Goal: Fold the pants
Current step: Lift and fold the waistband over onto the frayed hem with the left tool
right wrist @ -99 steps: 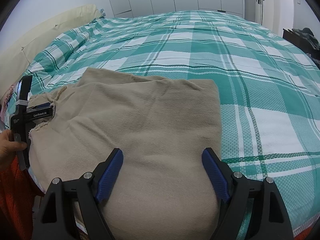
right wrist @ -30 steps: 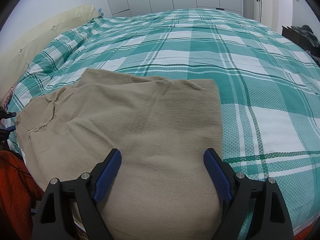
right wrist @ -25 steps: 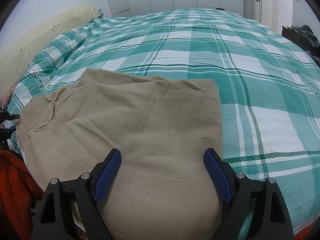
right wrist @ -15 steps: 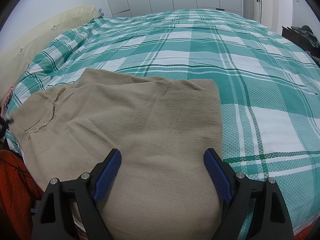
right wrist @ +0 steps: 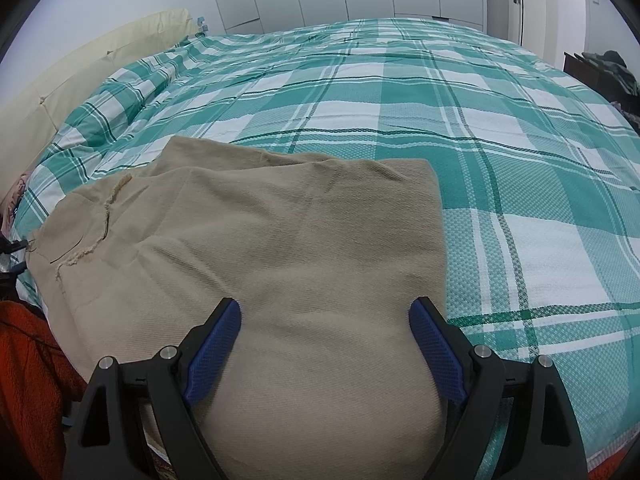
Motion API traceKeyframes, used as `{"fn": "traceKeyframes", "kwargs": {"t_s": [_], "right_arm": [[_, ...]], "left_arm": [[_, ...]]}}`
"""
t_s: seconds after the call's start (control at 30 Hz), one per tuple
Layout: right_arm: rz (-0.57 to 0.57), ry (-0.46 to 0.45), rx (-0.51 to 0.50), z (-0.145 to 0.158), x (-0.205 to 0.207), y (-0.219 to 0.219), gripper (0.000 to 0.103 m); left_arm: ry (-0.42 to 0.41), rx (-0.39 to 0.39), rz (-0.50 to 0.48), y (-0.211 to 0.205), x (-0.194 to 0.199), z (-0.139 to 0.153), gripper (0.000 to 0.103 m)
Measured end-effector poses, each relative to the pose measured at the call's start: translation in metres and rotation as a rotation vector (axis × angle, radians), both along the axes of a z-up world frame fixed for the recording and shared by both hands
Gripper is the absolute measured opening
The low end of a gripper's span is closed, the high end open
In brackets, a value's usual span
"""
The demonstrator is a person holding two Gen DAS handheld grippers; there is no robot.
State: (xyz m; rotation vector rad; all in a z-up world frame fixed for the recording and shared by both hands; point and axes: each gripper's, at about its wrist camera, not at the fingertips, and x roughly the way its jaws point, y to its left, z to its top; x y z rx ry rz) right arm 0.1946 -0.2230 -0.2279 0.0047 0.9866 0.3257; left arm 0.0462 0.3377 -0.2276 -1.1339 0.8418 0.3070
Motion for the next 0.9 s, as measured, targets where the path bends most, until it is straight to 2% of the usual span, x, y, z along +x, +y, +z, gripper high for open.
{"fn": "traceKeyframes", "kwargs": {"t_s": [0.07,0.13,0.2,0.27,0.33,0.4,0.43,0.5,0.7,0.8,0.83,0.9], "right_arm": [[0.001,0.0,0.0,0.0,0.0,0.0,0.086],[0.0,-0.001,0.0,0.0,0.0,0.0,0.086],[0.0,-0.002,0.0,0.0,0.0,0.0,0.086],[0.0,-0.002,0.0,0.0,0.0,0.0,0.086],[0.001,-0.001,-0.001,0.0,0.0,0.0,0.086],[0.0,-0.001,0.0,0.0,0.0,0.001,0.086],[-0.001,-0.001,-0.001,0.0,0.0,0.001,0.086],[0.0,-0.001,-0.001,0.001,0.0,0.001,0.086],[0.025,0.045,-0.001,0.012,-0.001,-0.004,0.086],[0.022,0.063,0.068,0.028,-0.005,-0.016,0.086],[0.009,0.049,0.109,0.035,-0.007,-0.022,0.086],[-0.039,-0.005,0.173,0.051,-0.01,-0.039,0.086]], "left_arm": [[-0.008,0.003,-0.01,-0.003,0.004,-0.002,0.037],[-0.029,0.004,-0.017,-0.003,0.007,-0.003,0.025],[-0.06,-0.046,0.007,0.002,0.002,-0.008,0.018],[-0.087,-0.095,0.032,0.005,-0.004,-0.014,0.017],[-0.084,-0.085,0.029,0.003,-0.004,-0.014,0.018],[-0.083,-0.097,0.023,0.003,-0.001,-0.018,0.024],[-0.089,-0.112,0.031,0.004,-0.002,-0.019,0.023],[-0.117,-0.119,0.051,0.002,-0.006,-0.012,0.015],[-0.254,0.039,-0.068,-0.042,0.01,0.078,0.013],[-0.312,0.153,-0.204,-0.088,0.034,0.138,0.013],[-0.34,0.192,-0.275,-0.115,0.046,0.161,0.013],[-0.377,0.237,-0.387,-0.157,0.063,0.188,0.013]]}}
